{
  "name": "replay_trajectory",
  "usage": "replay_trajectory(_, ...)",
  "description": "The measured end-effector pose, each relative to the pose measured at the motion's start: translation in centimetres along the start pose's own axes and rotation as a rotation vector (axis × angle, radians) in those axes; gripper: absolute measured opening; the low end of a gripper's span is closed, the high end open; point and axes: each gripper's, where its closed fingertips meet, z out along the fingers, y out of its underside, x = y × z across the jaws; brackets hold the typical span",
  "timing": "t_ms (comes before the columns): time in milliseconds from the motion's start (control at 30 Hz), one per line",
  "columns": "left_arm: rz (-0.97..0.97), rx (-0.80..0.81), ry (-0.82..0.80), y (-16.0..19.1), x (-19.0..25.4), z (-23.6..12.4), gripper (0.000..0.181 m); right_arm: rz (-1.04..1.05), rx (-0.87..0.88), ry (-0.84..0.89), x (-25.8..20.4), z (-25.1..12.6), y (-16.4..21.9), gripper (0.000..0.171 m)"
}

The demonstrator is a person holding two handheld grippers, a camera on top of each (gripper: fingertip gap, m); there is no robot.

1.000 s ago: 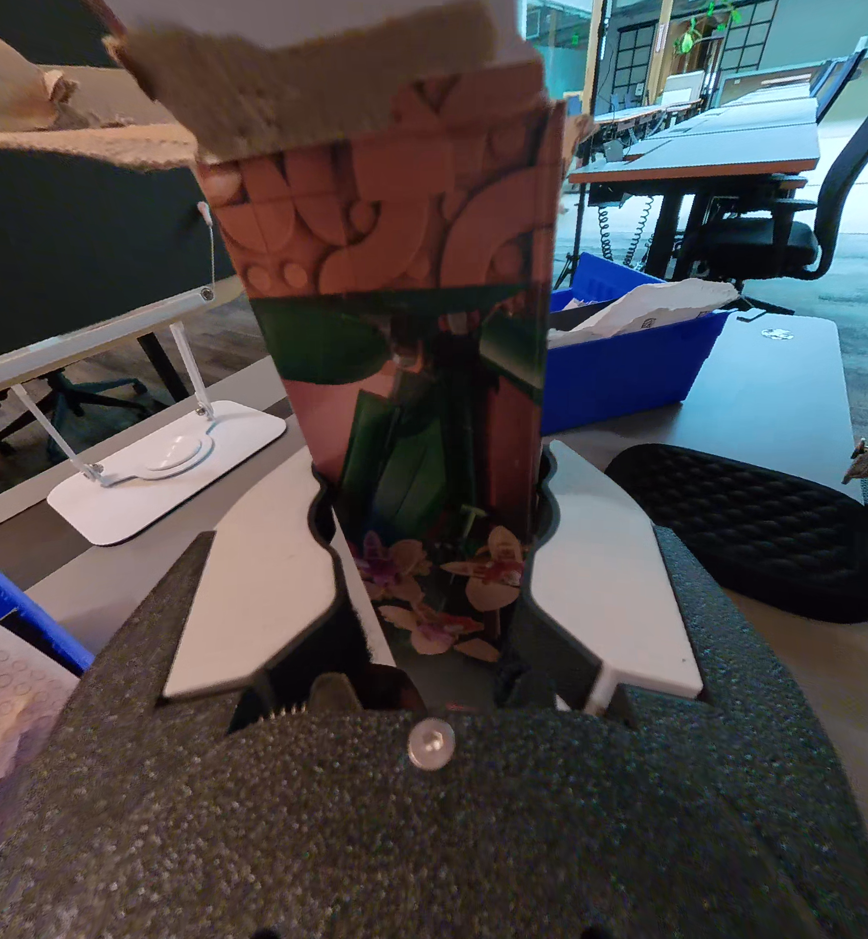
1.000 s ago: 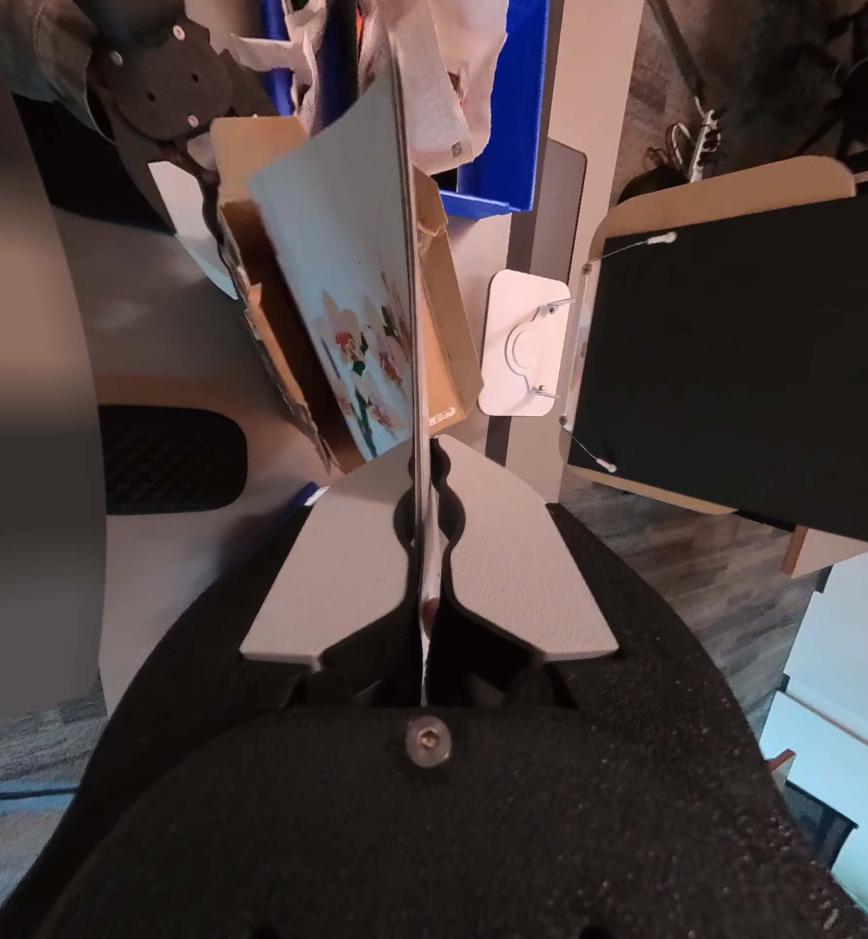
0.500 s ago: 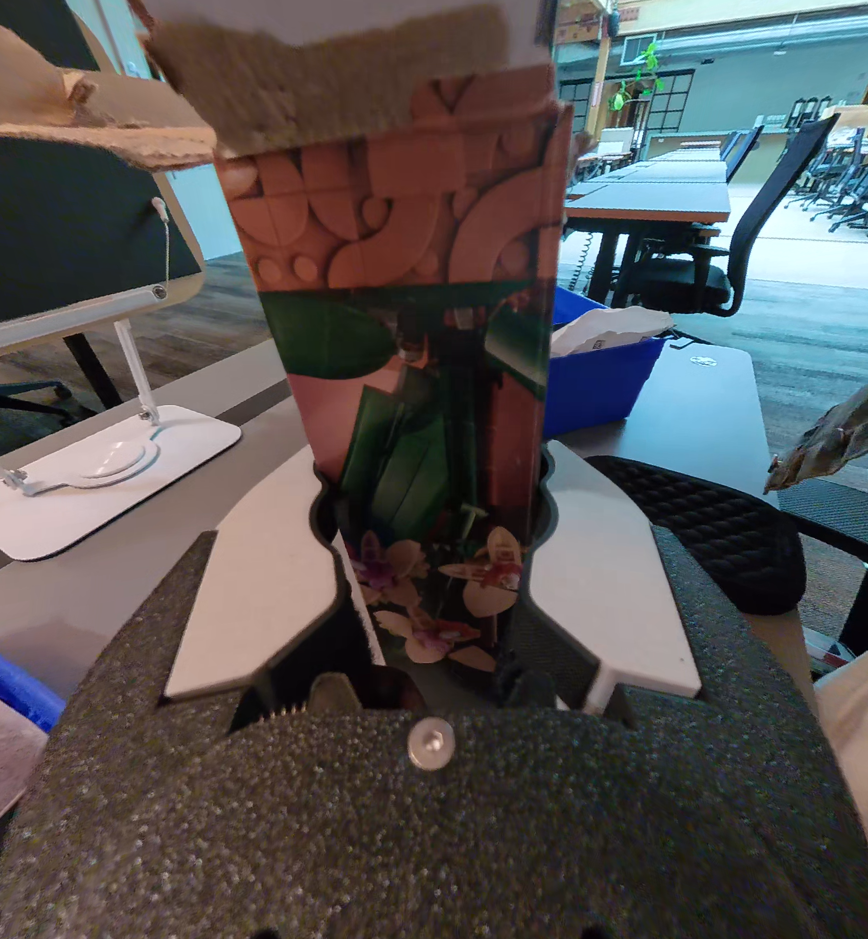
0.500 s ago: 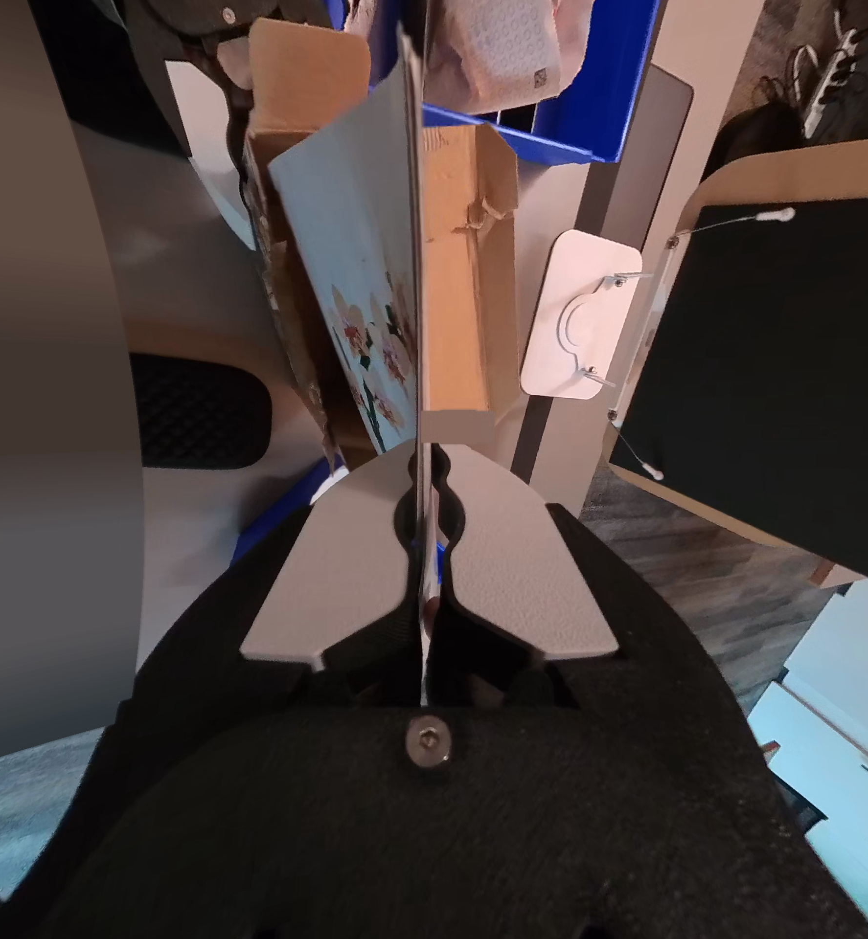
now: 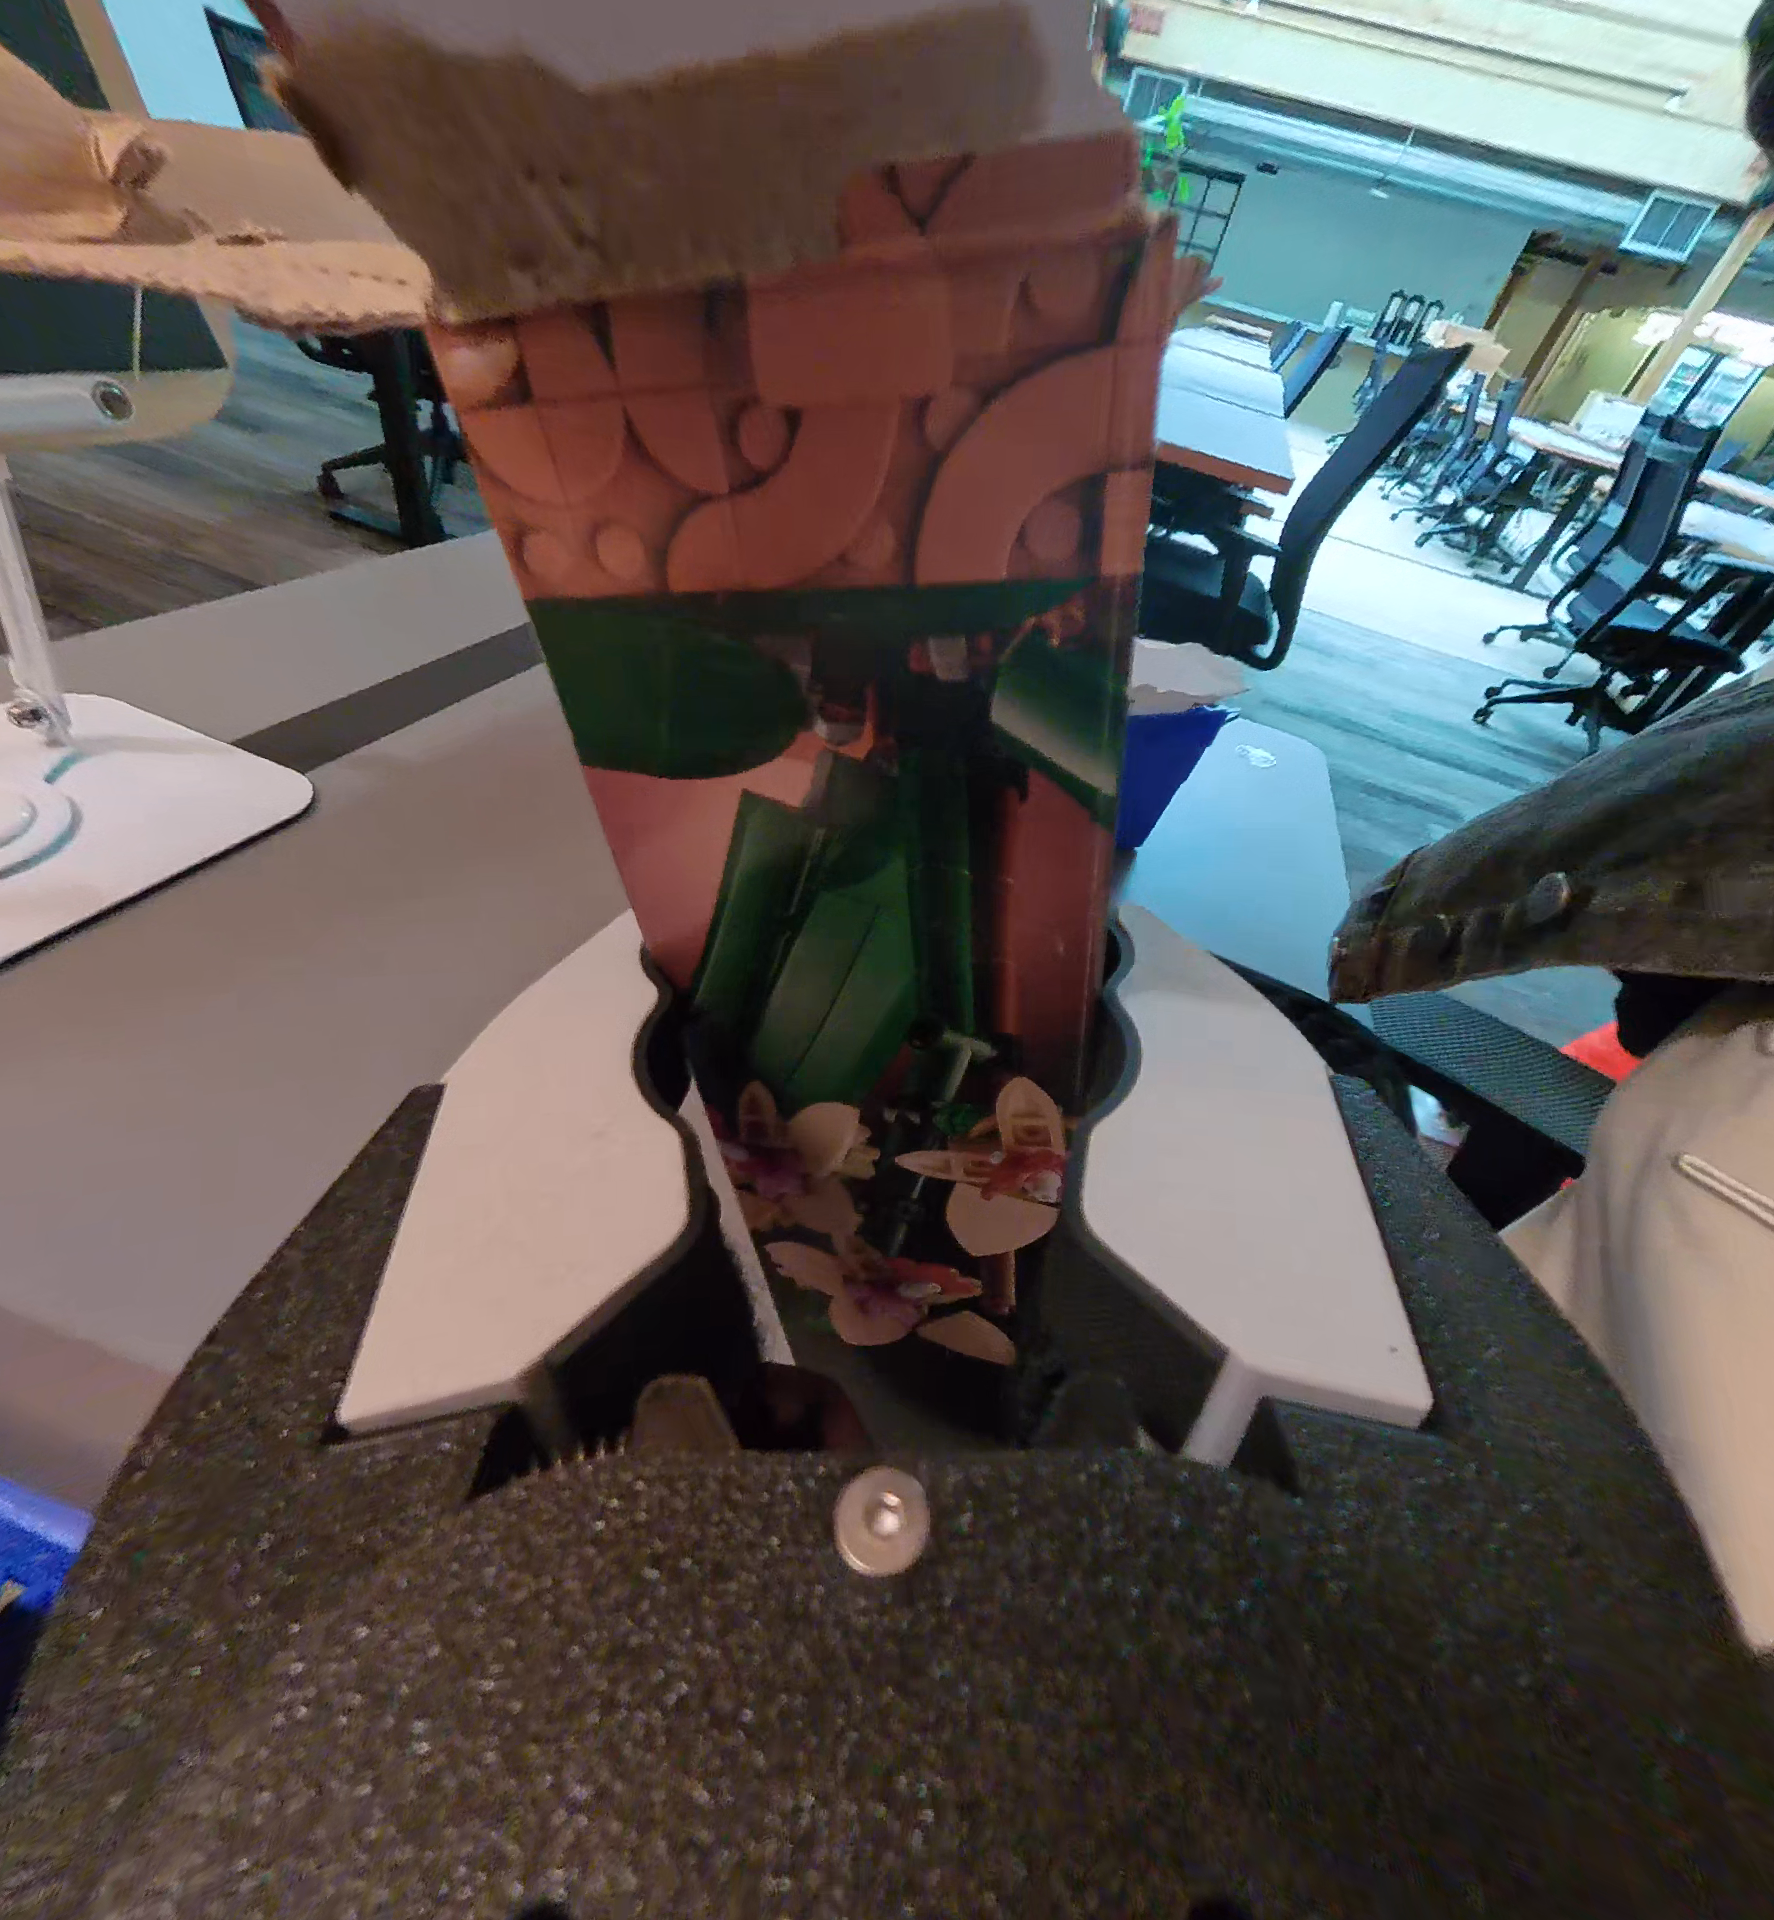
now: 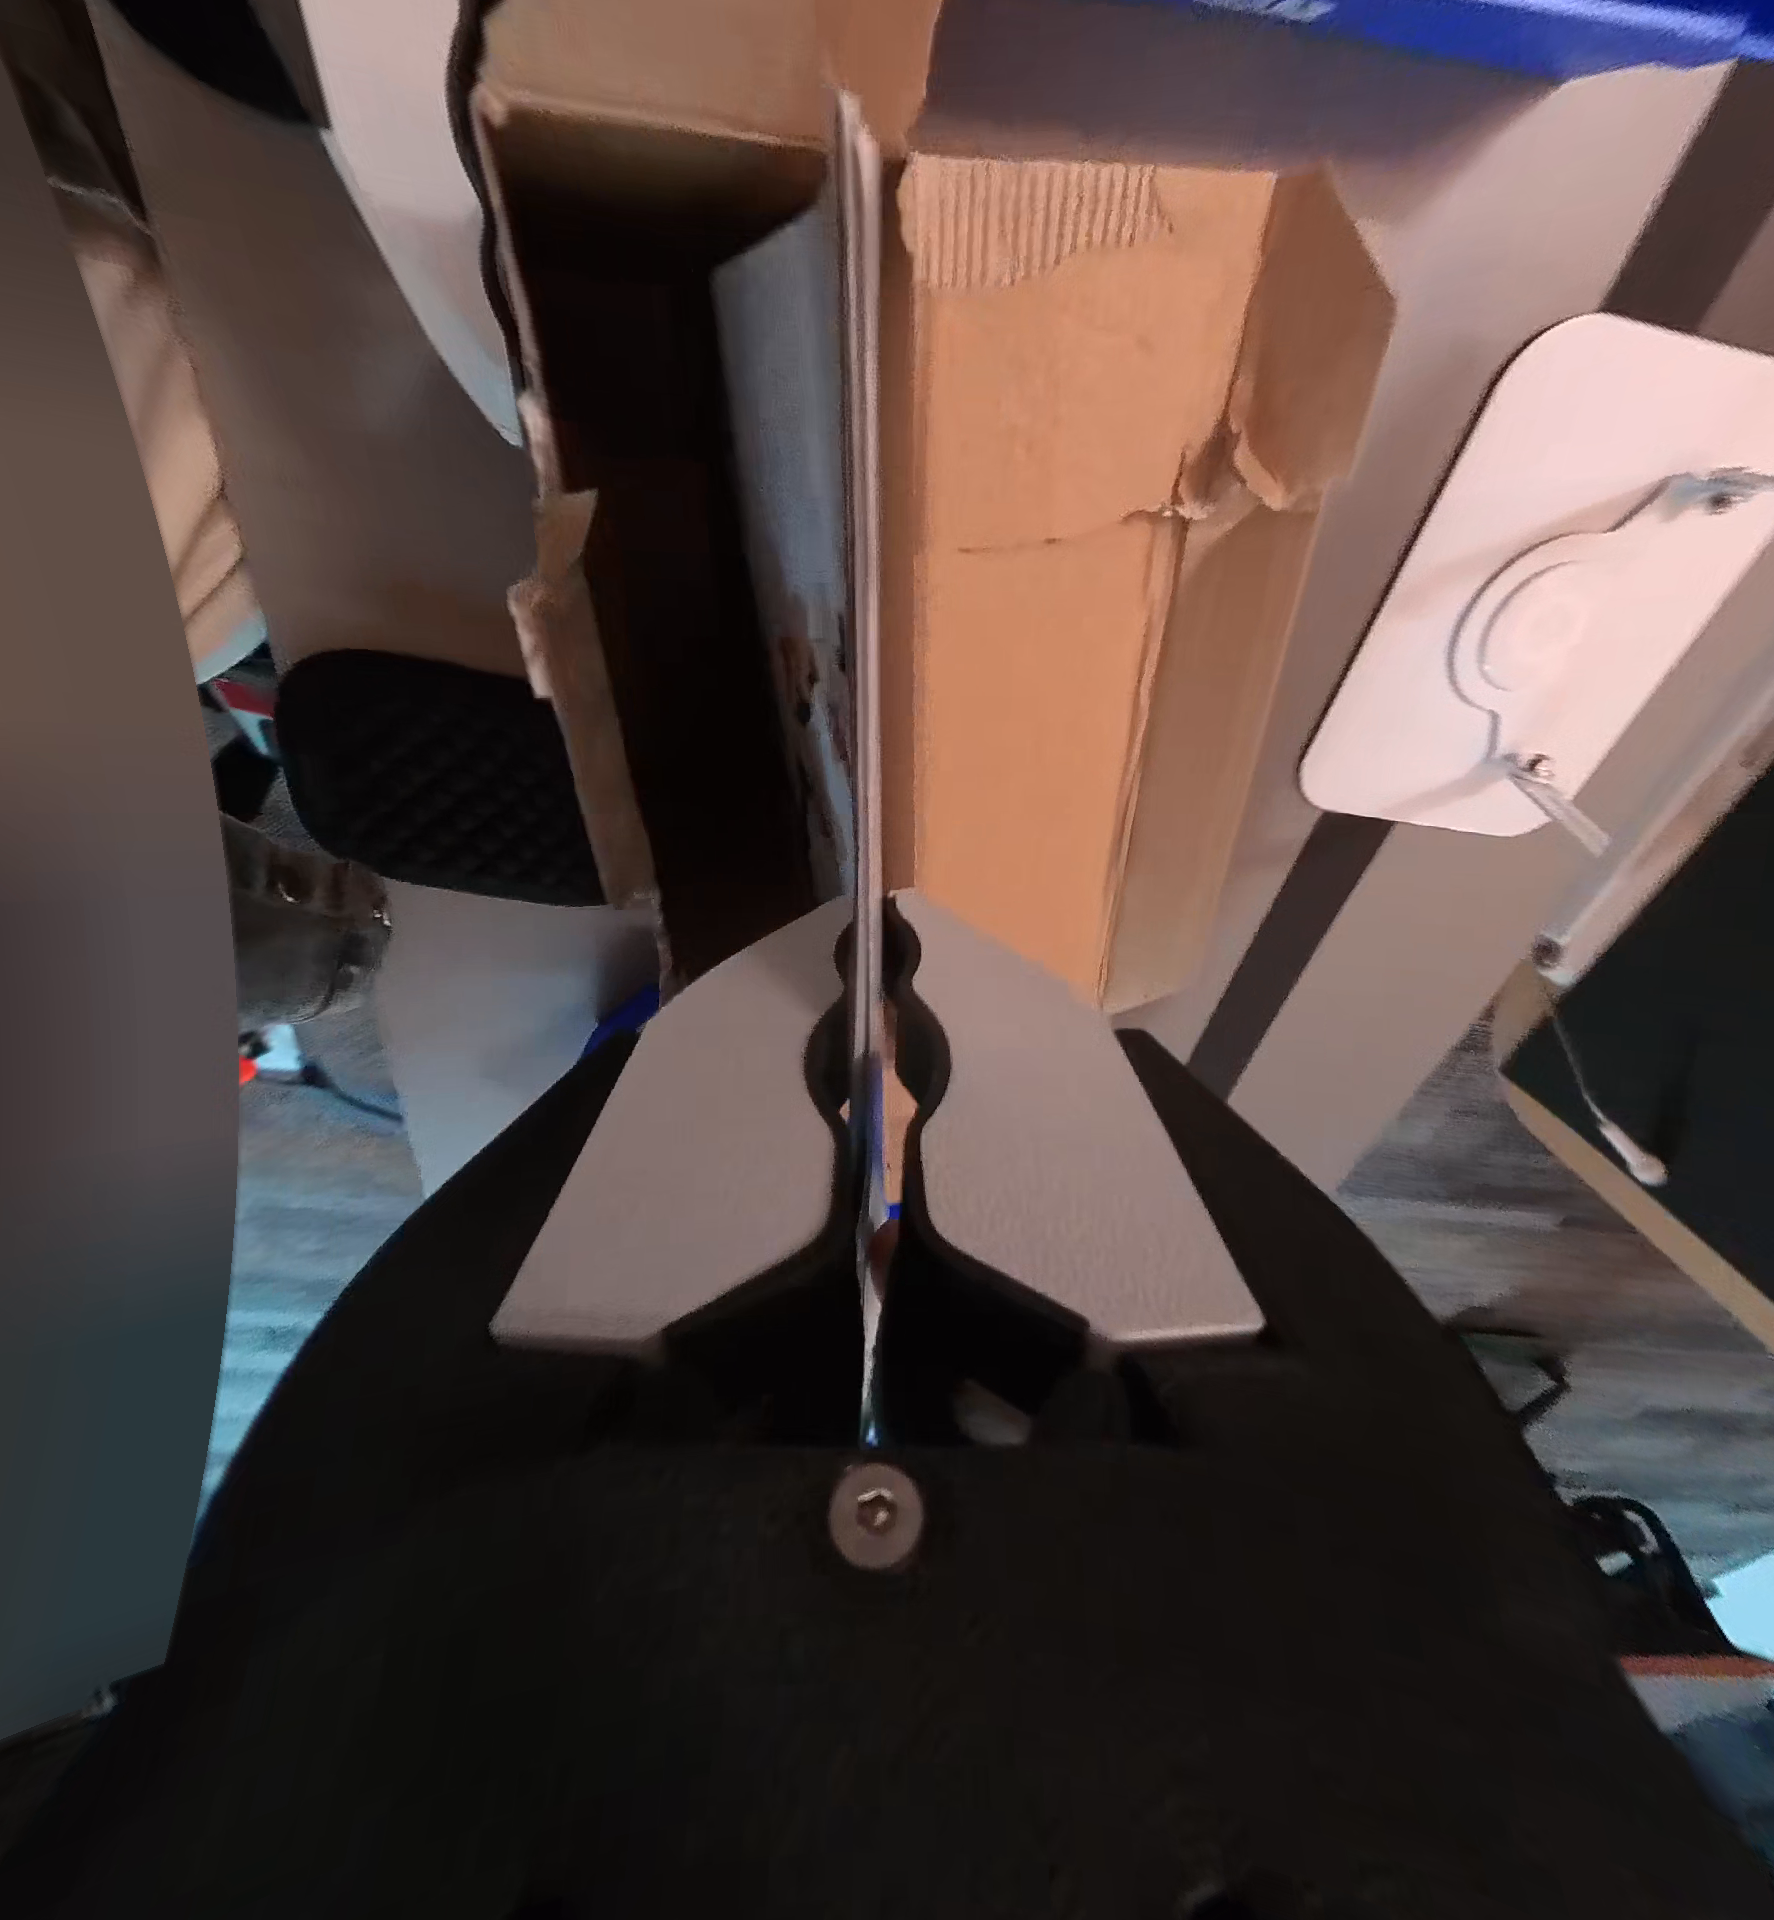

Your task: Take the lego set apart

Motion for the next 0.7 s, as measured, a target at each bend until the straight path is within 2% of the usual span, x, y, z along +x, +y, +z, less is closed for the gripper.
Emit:
replay_trajectory(233,-0.163,-0.008,0.019,0.3,-1.6,0.4,0.076,0.012,-0.062,-0.191,2.8,5.0,-0.8,0.001)
replay_trajectory(433,-0.229,0.003,0.004,0.5,-2.6,0.4,0.076,0.011,-0.079,-0.345,2.9,8.1,-1.4,0.0)
replay_trajectory(700,-0.261,0.019,0.005,0.6,-3.2,0.3,0.076,-0.019,-0.066,-0.386,2.3,9.4,-1.7,0.003)
